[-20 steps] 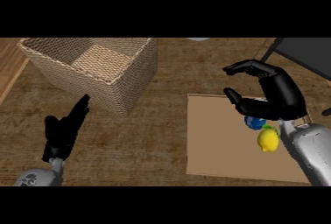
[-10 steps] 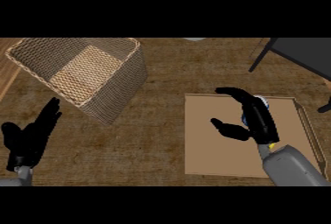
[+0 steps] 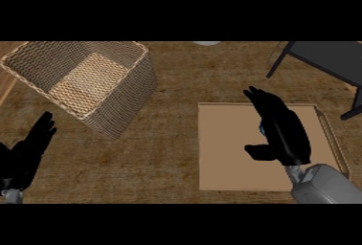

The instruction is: Pick the can from the tray and place it in the tiered shelf

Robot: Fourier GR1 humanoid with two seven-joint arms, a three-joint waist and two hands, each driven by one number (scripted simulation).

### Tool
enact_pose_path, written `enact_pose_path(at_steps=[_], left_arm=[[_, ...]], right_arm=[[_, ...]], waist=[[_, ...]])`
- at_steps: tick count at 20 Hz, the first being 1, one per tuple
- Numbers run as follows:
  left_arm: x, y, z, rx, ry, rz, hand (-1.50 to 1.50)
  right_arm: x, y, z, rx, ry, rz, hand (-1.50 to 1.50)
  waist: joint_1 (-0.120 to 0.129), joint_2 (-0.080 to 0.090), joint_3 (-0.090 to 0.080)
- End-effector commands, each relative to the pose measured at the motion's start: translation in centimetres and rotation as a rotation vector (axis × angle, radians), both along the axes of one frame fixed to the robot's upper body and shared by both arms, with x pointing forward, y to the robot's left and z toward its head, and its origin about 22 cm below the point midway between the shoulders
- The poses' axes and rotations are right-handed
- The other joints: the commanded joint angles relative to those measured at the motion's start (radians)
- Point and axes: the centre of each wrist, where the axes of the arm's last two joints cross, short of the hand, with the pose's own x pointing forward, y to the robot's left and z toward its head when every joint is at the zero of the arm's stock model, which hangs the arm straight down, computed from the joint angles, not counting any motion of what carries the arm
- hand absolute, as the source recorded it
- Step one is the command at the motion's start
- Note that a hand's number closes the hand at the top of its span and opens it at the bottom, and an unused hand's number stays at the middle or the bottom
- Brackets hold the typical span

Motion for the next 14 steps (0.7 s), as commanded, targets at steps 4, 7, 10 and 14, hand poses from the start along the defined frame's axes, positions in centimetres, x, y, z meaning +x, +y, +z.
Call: enact_pose_path(at_steps=[4, 7, 10, 14], left_arm=[[0.0, -0.9, -0.5, 0.003, -0.008, -0.004, 0.0], [0.2, -1.3, -0.6, 0.016, 0.001, -0.015, 0.0], [0.0, -0.1, 0.8, -0.009, -0.003, -0.03, 0.0], [0.0, 0.2, 0.3, -0.002, -0.008, -0.01, 0.0]], right_arm=[[-0.5, 1.9, 1.8, -0.422, 0.241, -0.108, -1.5], [-0.3, 2.4, 2.9, -0.598, 0.347, -0.123, -1.5], [-0.1, 5.3, 4.0, -0.65, 0.377, -0.144, -1.5], [1.2, 3.5, 5.4, -0.752, 0.431, -0.178, -1.5]], waist=[[0.016, 0.006, 0.0], [0.015, 0.007, 0.0], [0.028, 0.009, 0.003], [0.018, 0.011, 0.004]])
